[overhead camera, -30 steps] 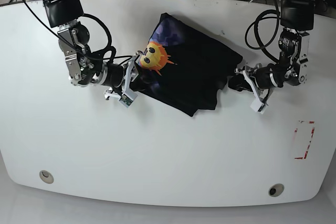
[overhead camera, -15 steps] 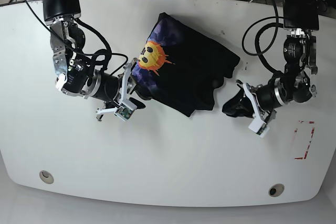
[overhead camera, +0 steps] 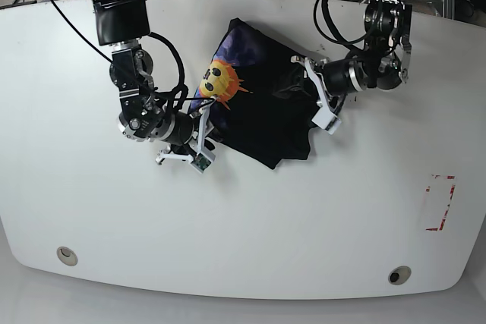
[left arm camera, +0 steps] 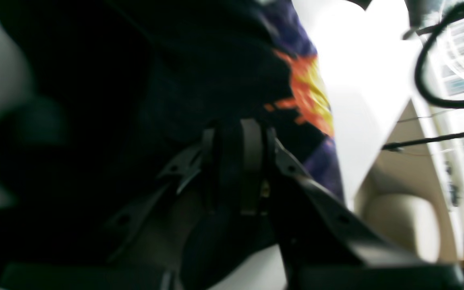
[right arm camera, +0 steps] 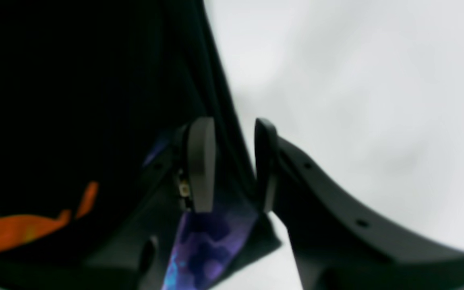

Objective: Layout the t-shirt on the table in an organized manner, then fold the t-shirt properly
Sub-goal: 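Grasp the folded black shirt bundle with the left gripper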

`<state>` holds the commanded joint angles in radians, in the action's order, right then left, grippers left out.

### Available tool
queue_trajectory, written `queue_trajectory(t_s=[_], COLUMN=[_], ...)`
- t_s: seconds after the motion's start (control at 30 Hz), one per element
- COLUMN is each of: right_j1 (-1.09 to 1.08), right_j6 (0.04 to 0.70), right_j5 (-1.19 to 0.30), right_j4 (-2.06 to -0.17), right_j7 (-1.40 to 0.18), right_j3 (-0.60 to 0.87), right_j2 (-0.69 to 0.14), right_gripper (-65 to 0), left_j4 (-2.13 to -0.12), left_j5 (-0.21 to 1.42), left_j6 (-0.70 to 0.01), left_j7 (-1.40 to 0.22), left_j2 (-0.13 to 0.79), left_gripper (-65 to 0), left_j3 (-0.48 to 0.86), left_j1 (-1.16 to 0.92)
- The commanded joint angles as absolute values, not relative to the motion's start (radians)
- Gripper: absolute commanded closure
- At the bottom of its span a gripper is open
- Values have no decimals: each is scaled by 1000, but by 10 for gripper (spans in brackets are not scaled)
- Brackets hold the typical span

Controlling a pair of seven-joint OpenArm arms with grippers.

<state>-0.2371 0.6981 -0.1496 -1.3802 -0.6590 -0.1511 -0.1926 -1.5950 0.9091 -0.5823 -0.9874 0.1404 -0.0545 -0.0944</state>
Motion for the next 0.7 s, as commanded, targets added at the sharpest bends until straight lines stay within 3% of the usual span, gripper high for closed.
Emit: queue_trajectory(t_s=[0.2, 0.4, 0.57, 0.7], right_j1=[-182, -70, 10, 45], right_j6=[698, 698, 698, 698], right_j5=[-147, -145, -143, -145], right_j4=[-1382, -1535, -1678, -1742], right_j7=[-644, -668, -750, -773], right_j3=[-150, -148, -148, -148], right_j2=[-194, -217, -214, -205], right_gripper=[-159, -159, -159, -159], left_j4=[-1575, -1449, -1276, -1208], left_j5=[811, 700, 691, 693], left_j6=[-582, -590, -680, -698], left_j7=[-986, -944, -898, -863], left_j2=[143, 182, 248, 298], left_gripper=[-69, -69, -69, -69], left_j3=[-81, -104, -114, -113], left_j1=[-96, 19, 139, 186])
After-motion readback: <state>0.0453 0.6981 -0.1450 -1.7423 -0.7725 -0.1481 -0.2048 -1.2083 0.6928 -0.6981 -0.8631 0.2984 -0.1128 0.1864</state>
